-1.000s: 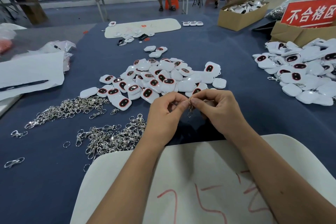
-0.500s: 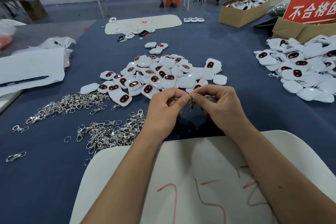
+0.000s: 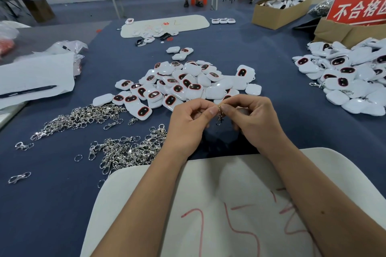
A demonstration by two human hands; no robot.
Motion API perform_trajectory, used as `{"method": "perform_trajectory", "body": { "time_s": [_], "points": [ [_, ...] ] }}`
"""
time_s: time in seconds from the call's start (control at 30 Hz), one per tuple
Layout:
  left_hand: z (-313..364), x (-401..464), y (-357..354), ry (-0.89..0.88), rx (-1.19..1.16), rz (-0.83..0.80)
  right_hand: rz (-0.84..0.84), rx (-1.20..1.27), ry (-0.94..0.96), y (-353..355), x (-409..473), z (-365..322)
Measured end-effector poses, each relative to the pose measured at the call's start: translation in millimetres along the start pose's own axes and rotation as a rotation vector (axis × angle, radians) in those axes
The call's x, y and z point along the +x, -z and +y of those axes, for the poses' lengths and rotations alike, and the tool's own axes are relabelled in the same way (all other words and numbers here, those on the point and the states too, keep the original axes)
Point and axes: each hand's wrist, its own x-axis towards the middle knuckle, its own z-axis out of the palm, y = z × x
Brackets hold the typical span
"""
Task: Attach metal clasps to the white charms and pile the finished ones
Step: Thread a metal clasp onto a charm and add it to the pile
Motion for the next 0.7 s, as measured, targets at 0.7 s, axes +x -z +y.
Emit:
{"method": "perform_trajectory", "body": {
  "time_s": [0.7],
  "points": [
    [-2.4, 0.6, 0.5, 0.023, 0.019, -0.031, -0.006, -0.075, 0.104, -0.3, -0.2, 4.8]
  ]
}}
